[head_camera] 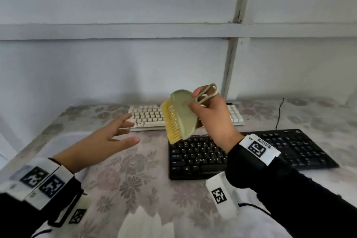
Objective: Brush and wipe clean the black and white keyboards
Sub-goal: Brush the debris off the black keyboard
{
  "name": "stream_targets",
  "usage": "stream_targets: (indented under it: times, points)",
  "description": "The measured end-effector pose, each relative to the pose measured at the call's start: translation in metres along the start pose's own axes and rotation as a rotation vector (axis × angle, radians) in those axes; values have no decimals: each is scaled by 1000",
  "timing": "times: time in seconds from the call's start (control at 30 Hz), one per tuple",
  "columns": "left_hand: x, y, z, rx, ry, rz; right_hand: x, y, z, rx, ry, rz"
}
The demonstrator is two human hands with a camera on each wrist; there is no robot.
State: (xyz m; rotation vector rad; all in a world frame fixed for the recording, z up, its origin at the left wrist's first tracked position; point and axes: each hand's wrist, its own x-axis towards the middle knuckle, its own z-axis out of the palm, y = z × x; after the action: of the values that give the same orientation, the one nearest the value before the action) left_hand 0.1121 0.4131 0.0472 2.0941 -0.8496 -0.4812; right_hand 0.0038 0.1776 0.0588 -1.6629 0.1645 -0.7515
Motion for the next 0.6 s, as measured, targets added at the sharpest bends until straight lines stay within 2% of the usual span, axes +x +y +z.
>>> stream_targets:
  times: [0.33, 0.47, 0.6]
  points:
    - [46, 33, 88, 134, -229, -117, -3, 14, -202, 34, 259, 283]
    - [49, 34, 106, 263, -318, -203, -4, 28, -268, 83, 353, 431]
    - [50, 40, 122, 289, -373, -285, -10, 39, -319, 149, 379, 558]
